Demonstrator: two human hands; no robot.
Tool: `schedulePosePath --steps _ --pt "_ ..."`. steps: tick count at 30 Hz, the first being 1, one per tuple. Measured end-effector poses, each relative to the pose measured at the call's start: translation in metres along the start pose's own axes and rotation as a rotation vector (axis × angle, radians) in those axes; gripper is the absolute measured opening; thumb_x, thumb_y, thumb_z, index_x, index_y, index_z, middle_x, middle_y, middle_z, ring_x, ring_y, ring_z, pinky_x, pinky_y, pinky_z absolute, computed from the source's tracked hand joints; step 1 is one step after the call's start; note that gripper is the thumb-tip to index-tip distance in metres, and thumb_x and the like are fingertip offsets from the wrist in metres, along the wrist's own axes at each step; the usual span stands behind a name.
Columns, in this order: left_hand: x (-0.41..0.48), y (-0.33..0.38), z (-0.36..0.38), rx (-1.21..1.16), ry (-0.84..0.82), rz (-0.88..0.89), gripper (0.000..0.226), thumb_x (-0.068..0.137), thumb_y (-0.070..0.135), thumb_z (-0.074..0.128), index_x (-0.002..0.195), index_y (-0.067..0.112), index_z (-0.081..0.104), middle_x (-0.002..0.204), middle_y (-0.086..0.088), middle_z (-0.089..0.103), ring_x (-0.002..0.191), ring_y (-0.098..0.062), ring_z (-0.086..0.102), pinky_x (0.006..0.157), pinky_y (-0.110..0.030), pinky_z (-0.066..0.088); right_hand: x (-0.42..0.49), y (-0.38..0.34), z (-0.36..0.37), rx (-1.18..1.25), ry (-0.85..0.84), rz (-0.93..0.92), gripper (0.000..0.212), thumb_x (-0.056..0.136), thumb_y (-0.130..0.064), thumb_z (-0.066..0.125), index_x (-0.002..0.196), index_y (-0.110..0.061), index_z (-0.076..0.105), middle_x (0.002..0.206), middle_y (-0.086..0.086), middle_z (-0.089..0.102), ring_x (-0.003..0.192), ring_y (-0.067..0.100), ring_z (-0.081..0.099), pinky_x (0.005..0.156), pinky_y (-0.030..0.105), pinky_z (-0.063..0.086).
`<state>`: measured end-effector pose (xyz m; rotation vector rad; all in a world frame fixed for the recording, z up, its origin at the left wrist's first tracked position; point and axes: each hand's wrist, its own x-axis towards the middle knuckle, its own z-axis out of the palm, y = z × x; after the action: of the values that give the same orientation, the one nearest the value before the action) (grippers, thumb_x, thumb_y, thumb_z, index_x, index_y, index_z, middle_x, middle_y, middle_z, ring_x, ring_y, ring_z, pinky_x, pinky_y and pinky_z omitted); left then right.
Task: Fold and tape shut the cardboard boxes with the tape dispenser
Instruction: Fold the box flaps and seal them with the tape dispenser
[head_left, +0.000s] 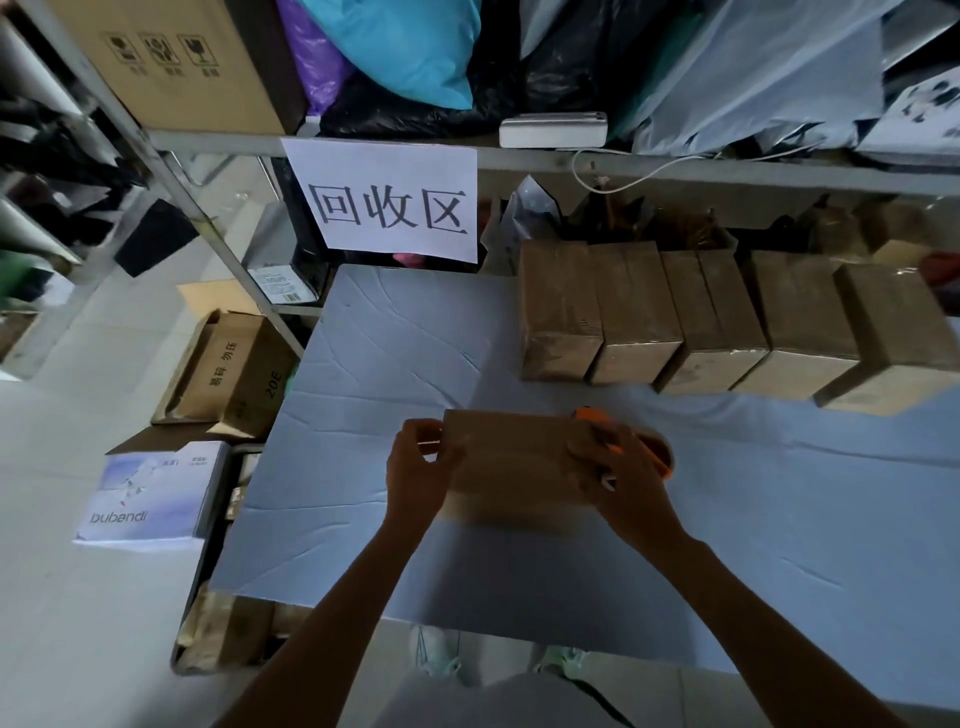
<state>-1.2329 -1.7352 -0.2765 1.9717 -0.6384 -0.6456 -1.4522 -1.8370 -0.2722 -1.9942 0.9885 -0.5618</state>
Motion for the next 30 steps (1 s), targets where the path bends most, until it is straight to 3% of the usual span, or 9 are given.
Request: schedulePosePath --steps 2,5,11,15,18,21,24,27,30 --pt "0.004 0.000 0.001 0.035 -0.007 -0.074 0.035 0.078 0.018 0.077 0.107 0.011 0.059 0.101 -0.003 0.066 0.093 -0.020 0.064 0.084 -0.042 0.054 0.003 0.000 -0.001 0.020 0.015 0.027 0.040 0.084 -0.006 0.069 0.115 -0.028 0.058 0.132 0.006 0.048 0.114 0.026 0.054 0.089 0.041 0.052" --pt "0.009 -0.001 0.002 0.106 -0.005 -0.122 0.034 0.077 0.026 0.077 0.104 0.017 0.060 0.099 0.000 0.067 0.090 -0.019 0.064 0.084 -0.046 0.053 0.015 0.005 -0.002 0.009 0.184 0.149 0.037 0.079 0.002 0.070 0.109 -0.018 0.060 0.110 0.003 0.057 0.100 0.022 0.059 0.080 0.009 0.044" --pt "0.003 0.007 0.011 0.203 0.018 -0.177 0.036 0.072 0.048 0.076 0.091 0.025 0.055 0.101 0.005 0.066 0.091 -0.020 0.062 0.081 -0.040 0.051 0.030 0.022 -0.006 0.053 0.176 0.445 0.032 0.080 -0.015 0.074 0.107 -0.002 0.063 0.091 0.008 0.065 0.073 0.011 0.057 0.053 0.003 0.041" --pt "0.002 0.010 0.016 0.272 0.103 -0.181 0.040 0.071 0.046 0.078 0.094 0.019 0.058 0.099 0.002 0.067 0.095 -0.028 0.062 0.075 -0.034 0.043 0.032 0.025 -0.017 0.144 0.105 0.416 0.020 0.083 -0.022 0.073 0.085 -0.006 0.062 0.072 0.004 0.062 0.060 0.011 0.059 0.048 0.018 0.048" --pt "0.004 0.012 0.017 0.304 0.089 -0.179 0.041 0.073 0.045 0.077 0.097 0.018 0.057 0.100 0.002 0.066 0.096 -0.028 0.061 0.076 -0.034 0.043 0.029 0.039 -0.021 0.042 0.265 0.498 0.024 0.088 -0.030 0.055 0.073 -0.011 0.055 0.066 0.005 0.058 0.057 0.013 0.053 0.054 0.031 0.039" --pt "0.003 0.013 0.018 0.291 0.093 -0.200 0.037 0.074 0.042 0.076 0.095 0.019 0.055 0.100 0.004 0.064 0.096 -0.026 0.060 0.080 -0.039 0.047 0.029 0.054 -0.019 -0.202 0.075 0.516 0.023 0.086 -0.022 0.062 0.103 -0.007 0.061 0.093 0.014 0.062 0.081 0.026 0.059 0.062 0.030 0.044" --pt "0.000 0.013 0.019 0.278 0.105 -0.193 0.035 0.075 0.037 0.077 0.093 0.017 0.055 0.098 0.005 0.064 0.093 -0.025 0.060 0.081 -0.040 0.048 0.032 0.066 -0.011 -0.315 -0.215 0.590 0.070 0.084 -0.019 0.068 0.144 -0.009 0.034 0.134 0.013 0.047 0.117 0.032 0.051 0.088 0.038 0.049" --pt "-0.003 0.015 0.021 0.283 0.131 -0.161 0.034 0.075 0.032 0.079 0.092 0.015 0.055 0.094 0.006 0.062 0.087 -0.021 0.060 0.076 -0.036 0.046 0.038 0.077 -0.003 -0.439 -0.293 0.523 0.080 0.083 -0.026 0.070 0.147 -0.006 0.025 0.140 0.015 0.043 0.126 0.033 0.045 0.097 0.042 0.046" --pt "-0.005 0.017 0.023 0.284 0.148 -0.155 0.032 0.076 0.032 0.079 0.092 0.016 0.056 0.093 0.008 0.061 0.082 -0.016 0.059 0.076 -0.035 0.046 0.045 0.078 0.001 -0.389 -0.213 0.429 0.049 0.083 -0.027 0.072 0.122 -0.001 0.057 0.110 0.016 0.062 0.097 0.029 0.060 0.082 0.038 0.052"
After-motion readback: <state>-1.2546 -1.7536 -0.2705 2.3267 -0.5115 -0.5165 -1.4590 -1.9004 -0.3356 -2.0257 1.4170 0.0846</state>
